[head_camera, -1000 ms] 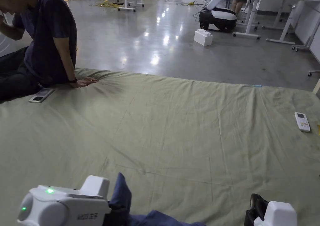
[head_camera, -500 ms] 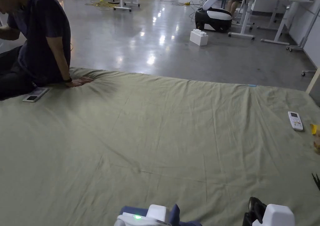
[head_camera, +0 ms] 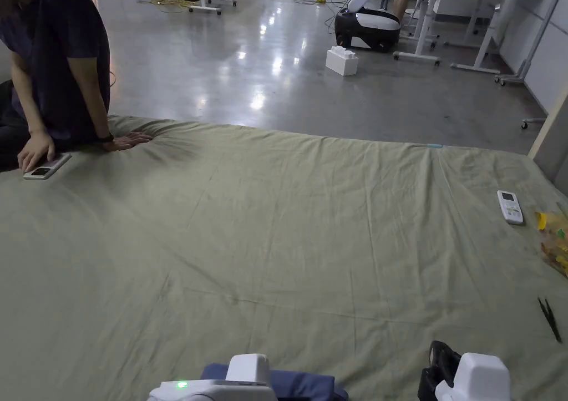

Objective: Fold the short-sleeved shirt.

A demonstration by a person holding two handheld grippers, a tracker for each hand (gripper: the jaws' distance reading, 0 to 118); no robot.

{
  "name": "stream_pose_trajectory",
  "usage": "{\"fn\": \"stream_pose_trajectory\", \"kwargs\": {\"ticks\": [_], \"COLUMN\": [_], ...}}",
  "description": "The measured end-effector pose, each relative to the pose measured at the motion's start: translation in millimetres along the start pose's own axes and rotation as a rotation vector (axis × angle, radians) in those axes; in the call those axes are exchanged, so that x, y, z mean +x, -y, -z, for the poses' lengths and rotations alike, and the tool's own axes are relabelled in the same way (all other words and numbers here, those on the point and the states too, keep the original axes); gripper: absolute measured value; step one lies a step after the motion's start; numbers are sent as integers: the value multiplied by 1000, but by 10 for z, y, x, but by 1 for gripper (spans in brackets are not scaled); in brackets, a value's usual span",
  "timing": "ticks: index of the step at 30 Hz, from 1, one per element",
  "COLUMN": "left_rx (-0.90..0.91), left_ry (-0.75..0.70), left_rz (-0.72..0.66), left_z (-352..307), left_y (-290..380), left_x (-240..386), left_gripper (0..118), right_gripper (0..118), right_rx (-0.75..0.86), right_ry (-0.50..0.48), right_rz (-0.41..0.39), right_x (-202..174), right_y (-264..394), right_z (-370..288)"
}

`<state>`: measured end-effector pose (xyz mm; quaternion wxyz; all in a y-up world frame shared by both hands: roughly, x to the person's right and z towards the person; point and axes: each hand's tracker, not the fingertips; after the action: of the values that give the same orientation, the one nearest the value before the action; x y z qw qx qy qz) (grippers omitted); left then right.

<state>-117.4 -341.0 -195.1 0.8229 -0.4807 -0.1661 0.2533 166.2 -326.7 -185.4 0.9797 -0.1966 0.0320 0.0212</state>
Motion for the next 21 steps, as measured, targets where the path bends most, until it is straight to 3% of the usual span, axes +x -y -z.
{"fn": "stream_pose_trajectory", "kwargs": {"ticks": [2, 3, 11, 14, 17, 21], "left_rx": [-9, -10, -165, -181, -153, -136], "left_ry": [-22, -53, -77, -77, -151, -110], "left_rz": [40, 57, 43, 44, 148, 81], "left_z": [14, 51, 626, 756, 865, 883], "left_y": [29, 49, 397, 540, 639, 608], "left_x": [94, 106, 140, 209, 230, 162], "left_gripper": [19, 12, 12, 11, 9, 9], "right_gripper": [3, 3, 3, 3, 3, 3], "right_rx": [0, 0, -10, -15, -18, -17], "right_ry": [0, -1, 0, 1, 2, 2], "right_rz": [-3, -5, -14, -12, -11, -11], "right_x": [2, 3, 12, 16, 23, 26], "right_y": [-2, -3, 22, 32, 38, 40], "right_z": [-3, -2, 1, 1, 5, 4]}}
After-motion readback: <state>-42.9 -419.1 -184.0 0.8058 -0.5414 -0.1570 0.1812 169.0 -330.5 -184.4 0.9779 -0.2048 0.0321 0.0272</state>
